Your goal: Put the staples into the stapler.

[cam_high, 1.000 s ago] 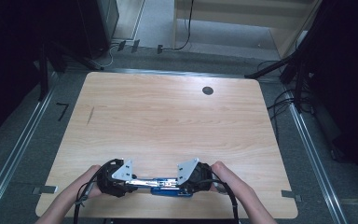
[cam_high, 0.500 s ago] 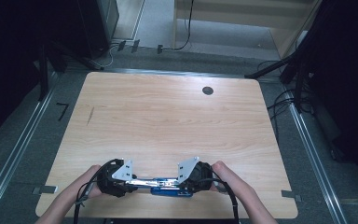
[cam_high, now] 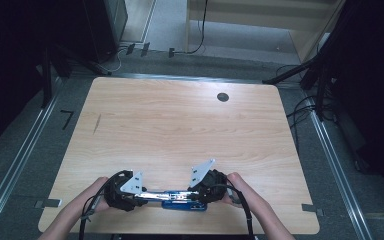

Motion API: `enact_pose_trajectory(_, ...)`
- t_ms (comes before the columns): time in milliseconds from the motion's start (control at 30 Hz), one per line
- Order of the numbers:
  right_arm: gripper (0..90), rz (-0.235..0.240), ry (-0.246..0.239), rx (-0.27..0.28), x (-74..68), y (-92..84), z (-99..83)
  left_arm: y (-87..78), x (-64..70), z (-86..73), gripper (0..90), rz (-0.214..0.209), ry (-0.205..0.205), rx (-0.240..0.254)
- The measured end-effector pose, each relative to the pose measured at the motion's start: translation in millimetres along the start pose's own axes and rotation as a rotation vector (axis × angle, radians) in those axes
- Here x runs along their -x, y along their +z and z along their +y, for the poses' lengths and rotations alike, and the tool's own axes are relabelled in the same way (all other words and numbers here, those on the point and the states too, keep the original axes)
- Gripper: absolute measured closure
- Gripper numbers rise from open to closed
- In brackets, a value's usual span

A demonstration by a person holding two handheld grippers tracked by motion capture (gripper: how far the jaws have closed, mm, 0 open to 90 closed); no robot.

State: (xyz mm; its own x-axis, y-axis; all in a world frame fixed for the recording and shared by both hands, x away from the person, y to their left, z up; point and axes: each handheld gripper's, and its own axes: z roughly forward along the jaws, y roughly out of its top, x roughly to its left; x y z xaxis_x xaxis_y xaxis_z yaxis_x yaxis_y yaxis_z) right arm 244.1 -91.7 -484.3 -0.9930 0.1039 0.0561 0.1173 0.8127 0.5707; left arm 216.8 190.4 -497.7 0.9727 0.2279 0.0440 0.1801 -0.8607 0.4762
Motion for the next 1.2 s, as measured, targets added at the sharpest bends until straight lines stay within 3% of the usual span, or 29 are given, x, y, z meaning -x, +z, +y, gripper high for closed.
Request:
enact_pose_trajectory(233,77.0,0.062,0.097,0.0,9.0,2.5,-6.7,0.4,-0.4,0.1,59.5,-0.002,0.0,0.0)
enact_pose_trajectory(433,79.5,0.088,0.127,0.01,9.5,3.2,-6.5,0.6,-0.5,0.1,59.5,-0.003,0.0,0.0)
enact_pose_trajectory(633,79.7,0.063,0.091,0.025,6.9,0.1,-3.3,0.6,-0.4,0.2,59.5,-0.002,0.0,0.001)
enact_pose_trajectory(833,79.7,0.018,0.007,0.031,-0.9,-12.7,2.4,0.6,-0.3,0.2,59.5,-0.003,-0.001,0.0)
enact_pose_trajectory(933,79.7,-0.019,-0.044,-0.017,-5.2,-14.6,5.1,0.7,-0.2,0.2,59.5,-0.002,-0.001,0.001)
enact_pose_trajectory(1033,79.7,-0.028,-0.08,-0.058,-9.5,-11.7,6.7,0.7,-0.1,0.4,59.5,-0.002,0.0,0.0)
enact_pose_trajectory(1067,79.7,-0.024,-0.09,-0.062,-10.3,-10.9,7.1,0.6,0.0,0.5,59.5,-0.001,0.0,0.0)
enact_pose_trajectory(1100,79.7,-0.051,-0.096,-0.087,-12.3,-10.0,8.1,0.7,0.1,0.4,59.6,0.0,0.0,0.001)
enact_pose_trajectory(1200,79.7,-0.048,-0.107,-0.117,-15.6,-7.9,8.9,0.7,0.1,0.4,59.5,0.0,0.0,0.001)
